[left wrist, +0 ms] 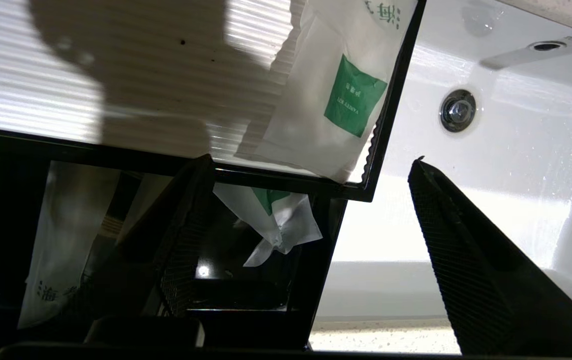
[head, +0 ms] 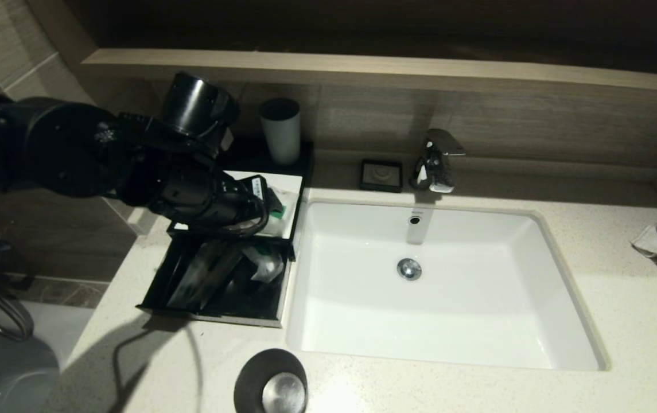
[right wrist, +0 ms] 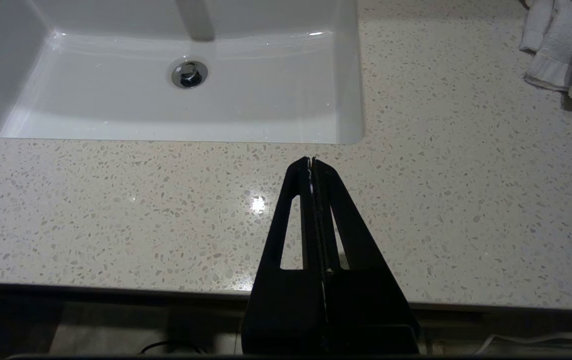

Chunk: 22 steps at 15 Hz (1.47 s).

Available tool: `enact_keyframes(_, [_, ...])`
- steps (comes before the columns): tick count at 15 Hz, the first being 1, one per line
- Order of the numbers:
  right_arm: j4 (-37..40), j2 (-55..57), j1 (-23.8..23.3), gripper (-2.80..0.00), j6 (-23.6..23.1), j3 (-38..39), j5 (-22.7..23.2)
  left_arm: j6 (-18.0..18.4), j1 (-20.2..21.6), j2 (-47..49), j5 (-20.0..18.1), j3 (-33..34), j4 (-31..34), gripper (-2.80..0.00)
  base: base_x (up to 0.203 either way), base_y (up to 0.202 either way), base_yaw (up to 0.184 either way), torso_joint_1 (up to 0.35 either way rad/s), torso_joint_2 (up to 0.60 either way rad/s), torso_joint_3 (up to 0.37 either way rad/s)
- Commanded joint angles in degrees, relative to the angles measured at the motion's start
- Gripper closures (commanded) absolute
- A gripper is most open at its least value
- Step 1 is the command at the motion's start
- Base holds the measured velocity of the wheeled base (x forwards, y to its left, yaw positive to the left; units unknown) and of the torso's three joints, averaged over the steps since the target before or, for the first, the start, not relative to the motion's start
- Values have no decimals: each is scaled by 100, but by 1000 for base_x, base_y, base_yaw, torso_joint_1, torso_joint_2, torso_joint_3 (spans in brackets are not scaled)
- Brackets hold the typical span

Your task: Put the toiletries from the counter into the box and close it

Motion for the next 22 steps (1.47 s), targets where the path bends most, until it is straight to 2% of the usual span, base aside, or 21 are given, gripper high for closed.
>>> enact_keyframes(1, [0,9,0,0,1,0,0,-33,0,140,8,-3,-72,-280,0,0,0,0,0,0])
enact_keyframes(22, [0,8,0,0,1,0,0,-17,0,352,8,-90,-374,-280,0,0,0,0,0,0])
